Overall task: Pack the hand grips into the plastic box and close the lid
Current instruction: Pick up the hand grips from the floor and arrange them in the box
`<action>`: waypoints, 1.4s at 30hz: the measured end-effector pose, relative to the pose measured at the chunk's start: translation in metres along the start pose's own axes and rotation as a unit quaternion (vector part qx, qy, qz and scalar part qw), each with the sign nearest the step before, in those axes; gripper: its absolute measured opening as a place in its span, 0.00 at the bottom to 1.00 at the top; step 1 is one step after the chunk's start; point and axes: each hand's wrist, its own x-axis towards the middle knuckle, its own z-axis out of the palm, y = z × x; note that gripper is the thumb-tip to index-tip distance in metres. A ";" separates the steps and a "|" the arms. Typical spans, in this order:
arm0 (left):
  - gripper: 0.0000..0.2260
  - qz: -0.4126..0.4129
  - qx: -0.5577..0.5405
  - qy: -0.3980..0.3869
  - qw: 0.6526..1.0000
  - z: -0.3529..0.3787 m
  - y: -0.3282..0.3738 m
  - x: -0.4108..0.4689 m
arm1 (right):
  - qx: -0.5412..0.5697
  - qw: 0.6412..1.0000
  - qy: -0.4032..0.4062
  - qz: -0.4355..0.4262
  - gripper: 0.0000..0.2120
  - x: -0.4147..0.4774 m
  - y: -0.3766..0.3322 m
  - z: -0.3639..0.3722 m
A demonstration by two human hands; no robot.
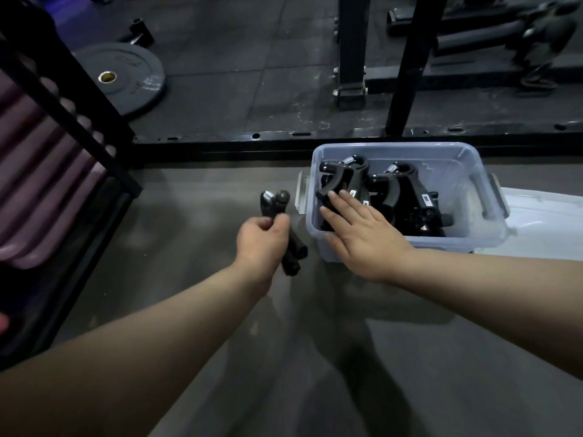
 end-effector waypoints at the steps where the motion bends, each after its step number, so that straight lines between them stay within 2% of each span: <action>1: 0.12 0.020 -0.031 -0.011 0.999 0.006 0.013 -0.003 | 0.042 0.999 0.011 -0.005 0.27 0.000 0.001 -0.004; 3: 0.11 0.044 -0.056 -0.035 0.997 0.017 0.031 -0.007 | 0.190 0.980 0.056 -0.007 0.26 -0.003 0.001 -0.018; 4: 0.13 0.045 -0.064 -0.051 0.996 0.025 0.037 -0.009 | 0.285 0.956 0.066 0.006 0.24 -0.005 -0.001 -0.028; 6: 0.14 0.045 -0.077 -0.087 0.992 0.039 0.046 -0.012 | 0.460 0.885 0.045 0.054 0.21 -0.007 -0.006 -0.048; 8: 0.12 0.041 -0.082 -0.126 0.988 0.054 0.052 -0.013 | 0.592 0.798 0.020 0.106 0.20 -0.006 -0.006 -0.064; 10: 0.11 0.043 -0.081 -0.168 0.982 0.063 0.060 -0.009 | 0.661 0.737 0.010 0.144 0.17 -0.005 0.002 -0.078; 12: 0.08 0.089 -0.050 -0.168 0.980 0.071 0.061 0.002 | 0.671 0.718 0.020 0.185 0.16 -0.005 0.017 -0.088; 14: 0.08 0.190 0.096 -0.134 0.968 0.076 0.055 0.019 | 0.670 0.706 0.061 0.221 0.15 -0.008 0.036 -0.096; 16: 0.13 0.242 0.308 -0.128 0.911 0.080 0.050 0.028 | 0.662 0.696 0.120 0.251 0.14 -0.011 0.057 -0.106; 18: 0.17 0.227 0.468 -0.146 0.842 0.083 0.047 0.027 | 0.633 0.706 0.150 0.281 0.13 -0.015 0.077 -0.115; 21: 0.19 0.223 0.574 -0.152 0.773 0.085 0.052 0.021 | 0.565 0.750 0.102 0.327 0.11 -0.022 0.100 -0.123; 23: 0.17 0.236 0.585 -0.159 0.759 0.081 0.067 0.018 | 0.523 0.778 0.045 0.345 0.10 -0.027 0.103 -0.121; 26: 0.17 0.213 0.535 -0.235 0.783 0.070 0.092 0.016 | 0.483 0.793 -0.015 0.371 0.10 -0.036 0.096 -0.112; 27: 0.19 0.198 0.529 -0.269 0.780 0.065 0.098 0.014 | 0.465 0.797 -0.024 0.385 0.10 -0.037 0.095 -0.109; 29: 0.22 0.170 0.536 -0.328 0.759 0.058 0.107 0.007 | 0.441 0.795 -0.030 0.415 0.10 -0.040 0.089 -0.111; 31: 0.25 0.169 0.544 -0.355 0.741 0.054 0.110 -0.003 | 0.429 0.792 -0.035 0.432 0.10 -0.041 0.081 -0.120; 36: 0.26 0.208 0.565 -0.371 0.707 0.052 0.115 -0.031 | 0.462 0.758 -0.055 0.457 0.09 -0.049 0.064 -0.147; 38: 0.25 0.222 0.551 -0.364 0.717 0.046 0.117 -0.041 | 0.483 0.740 -0.051 0.464 0.12 -0.055 0.057 -0.156; 42: 0.20 0.247 0.523 -0.337 0.743 0.022 0.132 -0.054 | 0.470 0.741 -0.045 0.478 0.15 -0.065 0.039 -0.177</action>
